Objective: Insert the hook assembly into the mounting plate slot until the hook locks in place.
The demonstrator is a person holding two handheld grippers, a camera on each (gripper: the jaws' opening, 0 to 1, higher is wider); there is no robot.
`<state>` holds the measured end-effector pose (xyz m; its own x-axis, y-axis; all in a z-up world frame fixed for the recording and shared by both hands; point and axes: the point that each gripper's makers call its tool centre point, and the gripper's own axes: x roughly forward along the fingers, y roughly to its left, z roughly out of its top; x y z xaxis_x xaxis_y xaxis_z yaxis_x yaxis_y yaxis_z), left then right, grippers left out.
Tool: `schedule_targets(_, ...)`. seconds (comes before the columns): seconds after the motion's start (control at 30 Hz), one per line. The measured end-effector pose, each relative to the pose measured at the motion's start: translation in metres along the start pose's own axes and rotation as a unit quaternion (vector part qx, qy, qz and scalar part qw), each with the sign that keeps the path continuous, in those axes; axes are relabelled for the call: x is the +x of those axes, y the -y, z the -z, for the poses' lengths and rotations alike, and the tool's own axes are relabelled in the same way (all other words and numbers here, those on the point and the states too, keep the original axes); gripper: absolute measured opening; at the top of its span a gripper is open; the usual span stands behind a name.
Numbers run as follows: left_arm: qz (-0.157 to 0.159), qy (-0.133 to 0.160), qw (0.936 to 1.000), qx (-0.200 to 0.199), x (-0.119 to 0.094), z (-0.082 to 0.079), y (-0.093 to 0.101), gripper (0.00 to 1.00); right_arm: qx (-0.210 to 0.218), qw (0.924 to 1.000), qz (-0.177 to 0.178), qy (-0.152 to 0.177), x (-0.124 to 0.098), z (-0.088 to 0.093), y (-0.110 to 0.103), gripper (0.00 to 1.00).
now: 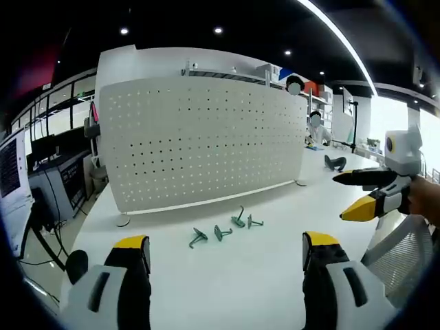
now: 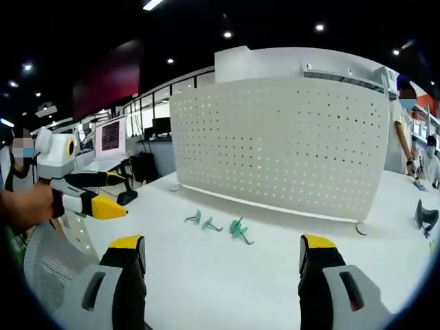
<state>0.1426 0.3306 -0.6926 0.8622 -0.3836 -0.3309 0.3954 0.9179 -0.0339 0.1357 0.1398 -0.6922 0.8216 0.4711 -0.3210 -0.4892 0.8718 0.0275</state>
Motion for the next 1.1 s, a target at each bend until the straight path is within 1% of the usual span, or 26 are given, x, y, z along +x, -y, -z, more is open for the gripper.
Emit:
schedule_targets(0.63,0.005,-0.001,1.0000,-0.001,0.0015,0.0009,0.0028,0.93,0.001,1.0000,-0.001,-0.005,0.0005,0.0020,0.0004,0.94)
schedule_targets(1.1,0.007,0.000,1.0000,-0.003,0.0022,0.0012,0.0034,0.92,-0.001,0.9999,-0.006,-0.011,0.0016,0.0021,-0.0008,0.91)
